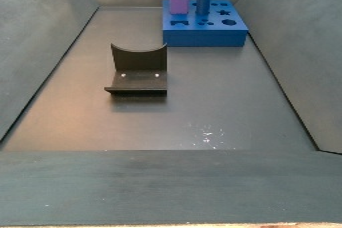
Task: Pick up the star object. Move up. Place the star object on the fixture. Regrasp the star object. Move to above the board. Insert the star object.
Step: Insert the star object.
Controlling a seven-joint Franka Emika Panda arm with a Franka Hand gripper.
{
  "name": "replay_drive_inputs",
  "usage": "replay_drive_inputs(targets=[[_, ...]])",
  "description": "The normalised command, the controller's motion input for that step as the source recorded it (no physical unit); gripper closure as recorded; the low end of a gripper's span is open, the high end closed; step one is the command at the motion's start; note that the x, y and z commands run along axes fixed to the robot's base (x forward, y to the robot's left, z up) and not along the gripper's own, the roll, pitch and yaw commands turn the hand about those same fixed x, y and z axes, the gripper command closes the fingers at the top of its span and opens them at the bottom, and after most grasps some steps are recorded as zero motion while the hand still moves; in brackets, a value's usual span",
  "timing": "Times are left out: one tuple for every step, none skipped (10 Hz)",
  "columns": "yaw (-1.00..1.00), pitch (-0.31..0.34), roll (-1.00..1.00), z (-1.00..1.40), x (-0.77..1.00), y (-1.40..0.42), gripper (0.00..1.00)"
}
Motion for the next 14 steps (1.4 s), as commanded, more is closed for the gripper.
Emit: replay_drive_inputs(targets=[[0.00,0.000,-0.10,-0.17,-0.06,0.00,1.00],[0.00,0.000,-0.06,-0.06,-0.02,0.00,1.00],[0.00,0.000,-0.05,-0.09,0.00,0.00,1.00],[0.00,0.000,-0.04,-0.07,0.00,0.00,1.00],[0.00,0.000,-0.03,-0.05,-0.01,0.00,1.00],[0.00,0.000,-0.04,-0.05,-0.03,0.00,1.00],[0.00,0.000,-0.11,-0.13,0.00,0.01,1.00],[0.00,0.001,-0.10,-0.93,1.00,0.00,1.00],[0.00,-0.034,0.01,-0.12,0.00,-0.12,1.00],[0.00,-0.153,0.11,0.00,-0.25,-0.27,1.00],[0.01,0.010,0.08,0.00,0.00,-0.12,1.00],[0.00,-0.006,0.00,0.00,0.00,0.00,1.00],[0.00,0.000,0.01,0.00,0.00,0.00,1.00],[0.00,-0.034,0.00,0.00,-0.06,0.00,1.00]])
